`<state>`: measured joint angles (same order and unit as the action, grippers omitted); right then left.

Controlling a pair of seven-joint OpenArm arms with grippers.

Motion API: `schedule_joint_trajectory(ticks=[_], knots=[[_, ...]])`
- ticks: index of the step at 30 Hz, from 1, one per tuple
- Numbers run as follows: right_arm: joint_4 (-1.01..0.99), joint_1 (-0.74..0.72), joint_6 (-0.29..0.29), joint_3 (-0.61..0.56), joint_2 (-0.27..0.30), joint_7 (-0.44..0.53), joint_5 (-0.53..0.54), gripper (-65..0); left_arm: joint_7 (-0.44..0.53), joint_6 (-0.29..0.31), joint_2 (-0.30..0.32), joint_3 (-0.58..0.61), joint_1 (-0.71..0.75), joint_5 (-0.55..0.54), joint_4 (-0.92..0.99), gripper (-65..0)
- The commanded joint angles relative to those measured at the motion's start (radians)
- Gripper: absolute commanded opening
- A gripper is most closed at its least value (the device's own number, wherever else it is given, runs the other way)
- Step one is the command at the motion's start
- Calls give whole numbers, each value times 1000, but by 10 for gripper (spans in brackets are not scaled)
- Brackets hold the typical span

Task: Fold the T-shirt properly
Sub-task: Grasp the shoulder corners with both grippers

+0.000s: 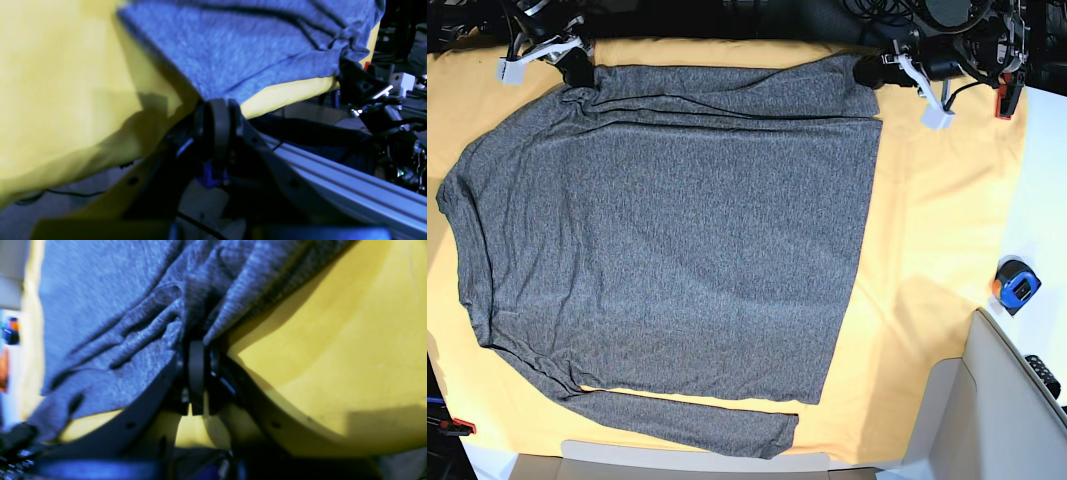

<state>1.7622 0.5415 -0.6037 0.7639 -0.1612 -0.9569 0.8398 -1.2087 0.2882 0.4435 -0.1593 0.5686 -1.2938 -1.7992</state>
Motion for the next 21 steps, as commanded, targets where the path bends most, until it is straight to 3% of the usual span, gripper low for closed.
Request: schedule_joint_trajectory(ticks=[1, 21], knots=[[12, 32, 29, 9, 4, -30, -76, -650, -13, 4, 11, -6, 4, -20, -24, -650], [204, 136, 29, 6, 67, -32, -76, -650, -52, 6, 15, -13, 12, -27, -158, -650]])
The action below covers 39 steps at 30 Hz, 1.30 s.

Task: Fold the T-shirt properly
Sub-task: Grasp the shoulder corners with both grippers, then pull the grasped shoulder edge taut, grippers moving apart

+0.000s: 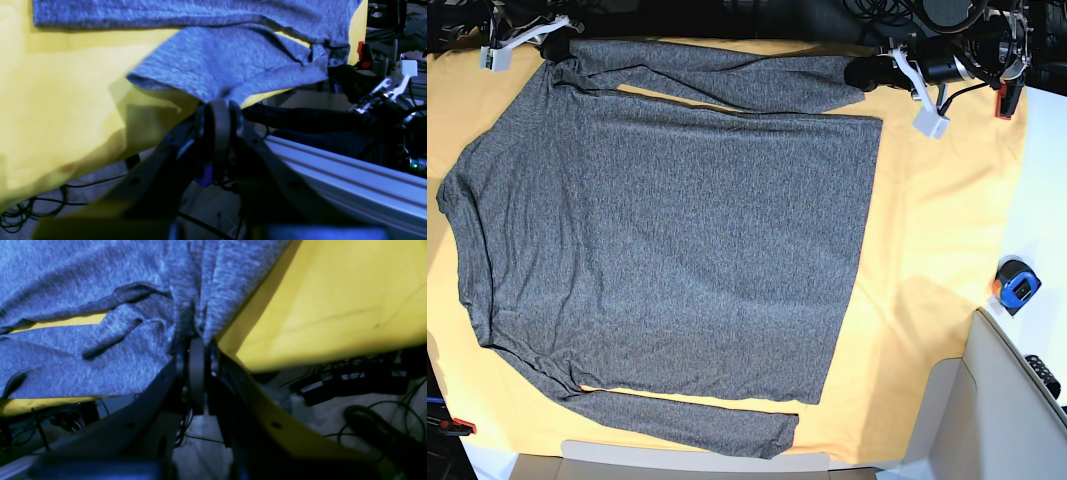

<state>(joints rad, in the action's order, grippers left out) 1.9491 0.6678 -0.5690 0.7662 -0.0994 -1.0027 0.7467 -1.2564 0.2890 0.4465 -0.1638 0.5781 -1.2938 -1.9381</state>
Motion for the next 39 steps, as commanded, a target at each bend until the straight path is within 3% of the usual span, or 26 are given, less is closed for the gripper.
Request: schedule_joint_trajectory(ticks=[1, 9, 24, 31, 39], knots=[[17, 10, -6, 3, 5, 14, 17, -650, -4, 5, 11, -10, 1, -27, -21, -650], [72, -36, -6, -1, 19, 14, 18, -650, 1, 5, 5, -10, -16, -27, -102, -650], [69, -322, -6, -15, 40, 12, 41, -650, -7, 5, -16, -10, -307, -19, -90, -650], [9, -398, -6, -9, 40, 12, 37, -650, -3, 3, -18, -27, -372, -19, 6, -650], [-193, -405, -4, -14, 57, 14, 18, -650, -9, 3, -15, -18, -382, -17, 220, -650]])
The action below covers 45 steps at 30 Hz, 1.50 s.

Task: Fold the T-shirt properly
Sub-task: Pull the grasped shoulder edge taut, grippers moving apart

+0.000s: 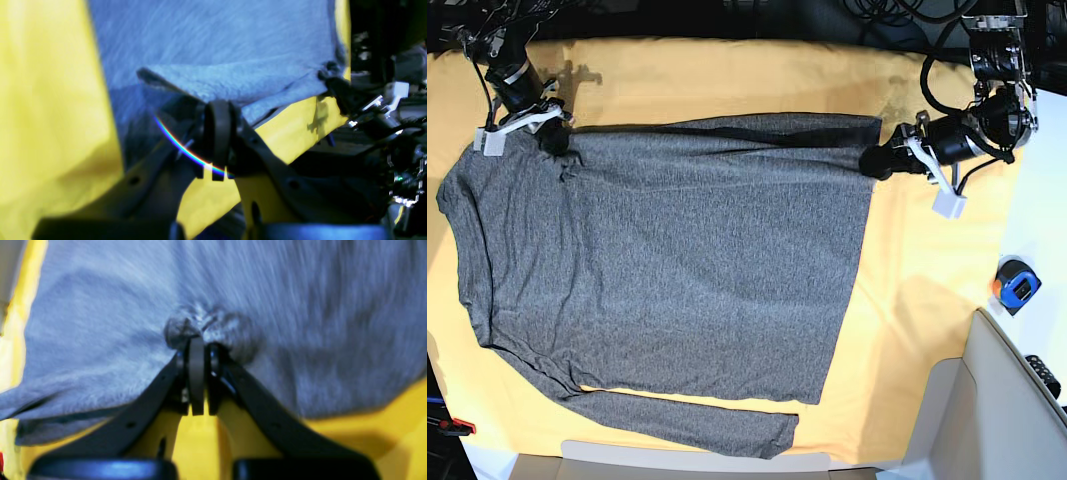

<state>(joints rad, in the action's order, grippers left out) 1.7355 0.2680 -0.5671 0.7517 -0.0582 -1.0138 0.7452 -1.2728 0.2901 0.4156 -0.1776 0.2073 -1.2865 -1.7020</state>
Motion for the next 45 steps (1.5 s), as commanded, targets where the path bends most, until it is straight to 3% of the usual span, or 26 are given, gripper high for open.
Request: schedule_joint_trajectory(ticks=[1, 4, 8, 13, 16, 21, 31, 34, 45], knots=[[2, -5, -6, -1, 24, 25, 3, -650, 6, 2, 18, -1, -10, -25, 7, -646], [-15, -3, -6, -1, 25, 25, -51, -630, 6, 2, 41, 42, -10, -25, 33, -579], [-10, 4, -6, -1, 24, 23, -68, -507, 8, 2, 64, 86, -10, -25, 32, -446], [-2, -2, -6, 7, 25, -44, -68, -379, 8, 2, 64, 88, -10, -25, 27, -423], [53, -3, -6, 7, 25, -79, -68, -344, 8, 2, 64, 86, -9, -25, 27, -423], [157, 3, -6, 45, 25, -155, -72, -342, 6, 2, 64, 86, -9, -26, 27, -423], [206, -52, -6, 493, -13, -244, -57, -342, 12, 2, 64, 86, 17, -26, 26, -423], [148, -131, -6, 596, -13, -320, -48, -342, 15, 2, 64, 88, 31, -26, 20, -423], [-84, -307, -6, 651, -18, -373, -26, -338, 17, 2, 61, 88, 37, -26, -17, -423]])
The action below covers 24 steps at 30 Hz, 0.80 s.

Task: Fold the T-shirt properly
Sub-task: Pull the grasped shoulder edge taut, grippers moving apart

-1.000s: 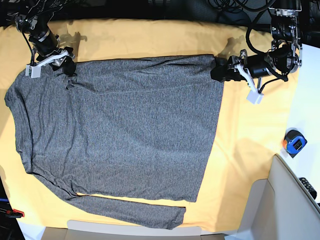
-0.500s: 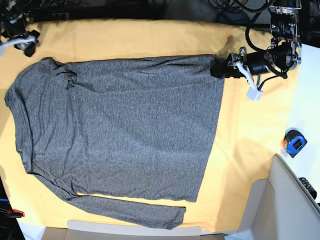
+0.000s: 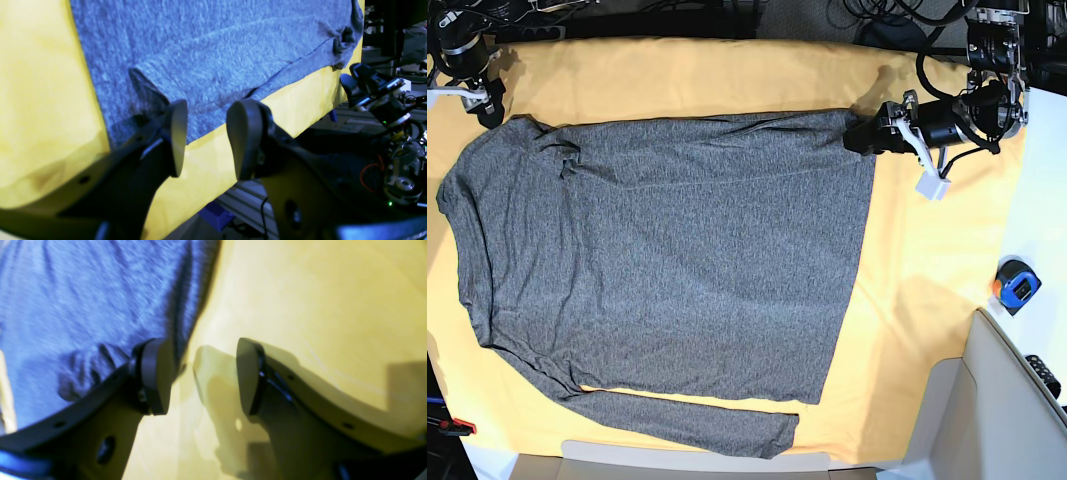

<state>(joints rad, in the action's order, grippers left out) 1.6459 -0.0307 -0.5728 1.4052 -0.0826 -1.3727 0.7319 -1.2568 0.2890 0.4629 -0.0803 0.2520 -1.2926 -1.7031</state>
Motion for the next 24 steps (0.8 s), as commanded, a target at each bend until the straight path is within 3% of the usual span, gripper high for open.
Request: schedule_joint_trajectory(ticks=[1, 7, 19, 24], knots=[[-6, -13, 0, 0, 7, -10, -8, -338, 1, 3, 13, -9, -7, -20, -16, -423], [-88, -73, 0, 62, 16, -14, -11, -338, 1, 3, 13, -11, -7, -20, -15, -423], [-218, -143, 0, 66, 30, 14, -22, -340, 1, 3, 15, -13, -7, -20, -15, -423], [-223, -171, 0, 64, 28, 14, -87, -359, 2, 2, 15, -14, -7, -20, -13, -423]])
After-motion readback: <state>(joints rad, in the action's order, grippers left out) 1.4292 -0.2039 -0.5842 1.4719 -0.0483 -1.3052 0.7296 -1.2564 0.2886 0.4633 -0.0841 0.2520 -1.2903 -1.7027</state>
